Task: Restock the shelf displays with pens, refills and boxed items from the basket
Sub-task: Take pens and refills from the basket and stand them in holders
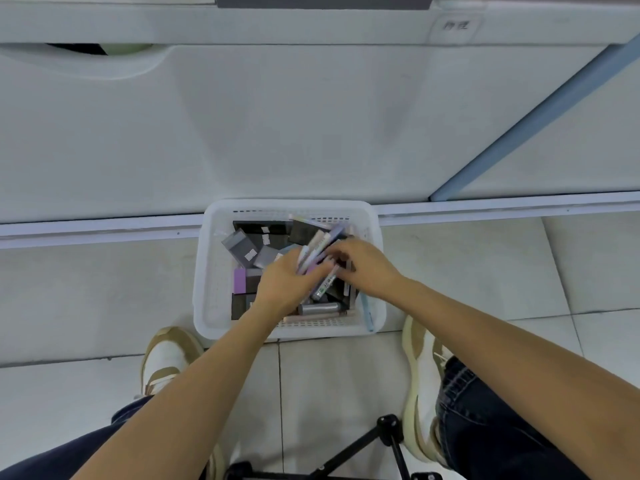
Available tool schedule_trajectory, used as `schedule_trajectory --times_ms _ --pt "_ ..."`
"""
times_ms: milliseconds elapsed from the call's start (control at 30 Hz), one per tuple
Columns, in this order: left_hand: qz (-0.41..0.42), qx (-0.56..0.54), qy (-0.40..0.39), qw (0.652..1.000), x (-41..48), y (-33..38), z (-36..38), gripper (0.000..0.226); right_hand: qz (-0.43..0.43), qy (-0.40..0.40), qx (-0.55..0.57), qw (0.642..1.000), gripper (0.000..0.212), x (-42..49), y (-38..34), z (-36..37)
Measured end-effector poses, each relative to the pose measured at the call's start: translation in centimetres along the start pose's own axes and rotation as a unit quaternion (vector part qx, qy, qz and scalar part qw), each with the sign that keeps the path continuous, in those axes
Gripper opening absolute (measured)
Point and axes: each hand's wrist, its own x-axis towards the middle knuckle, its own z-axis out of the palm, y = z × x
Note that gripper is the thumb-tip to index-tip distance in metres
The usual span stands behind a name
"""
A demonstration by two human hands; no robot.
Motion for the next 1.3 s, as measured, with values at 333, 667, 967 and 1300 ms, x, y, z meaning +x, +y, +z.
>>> schedule_trajectory --times_ms 333,667,967,1300 --pt "-0.041 0.154 0.074 0.984 -0.8 -3.6 -2.9 0.018 -0.037 0.048 -0.044 0.997 0.014 -0.6 1.0 0.5" --pt "-0.020 0.247 0.052 0.968 1.7 -0.7 1.4 0.043 0.066 0.218 0.023 0.973 0.058 0.4 3.3 -0.1" --pt "0.014 0.256 0.054 0.965 2.5 -1.3 1.4 0.020 0.080 0.199 0.086 0.973 0.053 -0.1 4.3 0.1" --pt "-0.020 0.011 0.069 0.997 1.1 -2.4 -0.9 0.028 0.163 0.059 0.016 0.985 0.048 0.7 -0.3 1.1"
